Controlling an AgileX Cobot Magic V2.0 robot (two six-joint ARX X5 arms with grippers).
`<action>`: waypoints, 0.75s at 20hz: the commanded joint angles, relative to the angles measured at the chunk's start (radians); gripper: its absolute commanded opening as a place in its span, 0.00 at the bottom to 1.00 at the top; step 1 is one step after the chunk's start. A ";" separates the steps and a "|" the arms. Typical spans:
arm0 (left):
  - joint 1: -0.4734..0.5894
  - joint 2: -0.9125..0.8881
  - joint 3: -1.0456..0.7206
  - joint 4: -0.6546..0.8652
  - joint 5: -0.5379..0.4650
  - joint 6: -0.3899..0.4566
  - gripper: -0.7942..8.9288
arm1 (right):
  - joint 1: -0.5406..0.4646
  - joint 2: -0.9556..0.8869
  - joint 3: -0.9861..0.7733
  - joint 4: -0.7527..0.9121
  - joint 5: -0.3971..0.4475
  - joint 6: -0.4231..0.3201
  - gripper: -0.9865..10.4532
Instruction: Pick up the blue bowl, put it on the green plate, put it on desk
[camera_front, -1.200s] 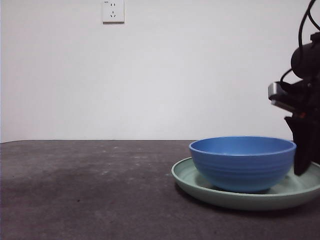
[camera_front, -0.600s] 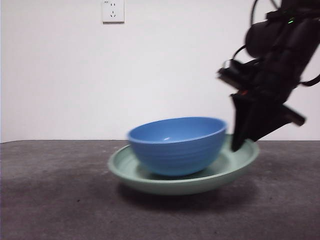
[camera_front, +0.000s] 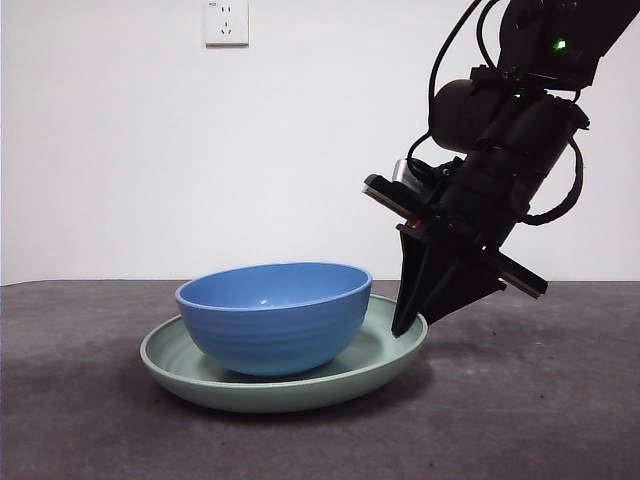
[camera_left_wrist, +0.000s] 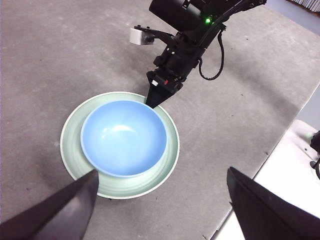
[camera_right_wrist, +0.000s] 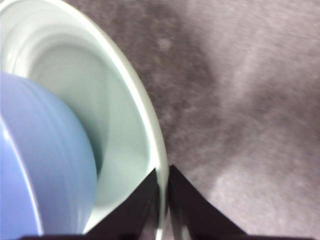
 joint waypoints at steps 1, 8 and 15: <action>-0.005 0.005 0.017 0.010 0.001 -0.003 0.50 | 0.006 0.020 0.021 -0.006 0.011 0.017 0.11; -0.005 0.005 0.017 0.018 0.001 -0.003 0.50 | 0.005 0.018 0.021 -0.047 0.070 0.016 0.40; -0.005 0.005 0.017 0.011 0.001 -0.003 0.50 | -0.050 -0.142 0.024 -0.121 0.128 -0.021 0.40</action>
